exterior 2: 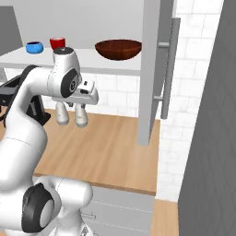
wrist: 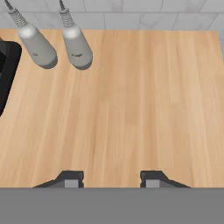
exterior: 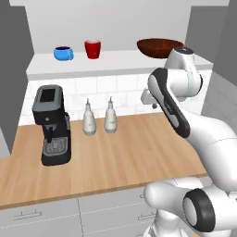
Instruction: Gather all objects into one cabinet and sort the glasses and bowls to opposite sides.
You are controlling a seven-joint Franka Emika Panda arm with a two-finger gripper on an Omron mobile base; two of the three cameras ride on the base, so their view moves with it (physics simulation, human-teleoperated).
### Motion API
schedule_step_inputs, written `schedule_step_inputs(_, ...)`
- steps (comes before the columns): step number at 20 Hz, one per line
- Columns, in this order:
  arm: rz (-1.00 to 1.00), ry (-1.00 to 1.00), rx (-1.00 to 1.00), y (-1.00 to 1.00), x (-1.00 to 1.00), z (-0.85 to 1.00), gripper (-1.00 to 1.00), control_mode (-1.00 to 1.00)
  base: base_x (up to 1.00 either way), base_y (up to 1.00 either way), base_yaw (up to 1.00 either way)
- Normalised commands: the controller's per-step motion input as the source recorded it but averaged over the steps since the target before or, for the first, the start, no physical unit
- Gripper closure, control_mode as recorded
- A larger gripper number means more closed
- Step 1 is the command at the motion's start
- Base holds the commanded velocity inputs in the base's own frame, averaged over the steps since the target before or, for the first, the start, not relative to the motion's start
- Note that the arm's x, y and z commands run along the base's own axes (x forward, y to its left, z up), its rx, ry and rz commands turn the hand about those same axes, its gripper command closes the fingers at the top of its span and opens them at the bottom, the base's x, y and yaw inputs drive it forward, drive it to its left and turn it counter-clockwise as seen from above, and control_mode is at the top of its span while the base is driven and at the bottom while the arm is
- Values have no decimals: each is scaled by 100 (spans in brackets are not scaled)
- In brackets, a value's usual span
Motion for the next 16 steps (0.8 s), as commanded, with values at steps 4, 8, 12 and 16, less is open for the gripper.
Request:
schedule_step_inputs(4,0,0,0,0,0,0,-100,100,0,0,0)
schedule_step_inputs(8,0,0,0,0,0,0,-100,100,-25,0,0)
schedule_step_inputs(12,0,0,0,0,0,0,-100,100,-87,0,0)
schedule_step_inputs(16,0,0,0,0,0,0,-100,100,-100,9,0)
